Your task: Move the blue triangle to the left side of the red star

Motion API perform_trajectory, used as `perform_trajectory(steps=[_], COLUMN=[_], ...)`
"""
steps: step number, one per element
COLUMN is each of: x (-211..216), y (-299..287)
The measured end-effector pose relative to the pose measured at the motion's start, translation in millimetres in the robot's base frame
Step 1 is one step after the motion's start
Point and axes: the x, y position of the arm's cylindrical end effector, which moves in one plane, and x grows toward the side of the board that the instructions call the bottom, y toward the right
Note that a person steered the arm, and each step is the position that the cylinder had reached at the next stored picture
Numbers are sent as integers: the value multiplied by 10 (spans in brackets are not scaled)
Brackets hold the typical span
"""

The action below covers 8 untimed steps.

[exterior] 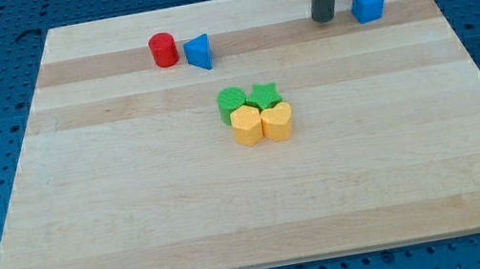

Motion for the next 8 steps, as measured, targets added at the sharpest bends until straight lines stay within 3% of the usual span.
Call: perform_trajectory(steps=[2, 3, 6, 7, 8], x=[0, 27, 744, 763, 586], y=[513, 481, -1156, -2021, -2502])
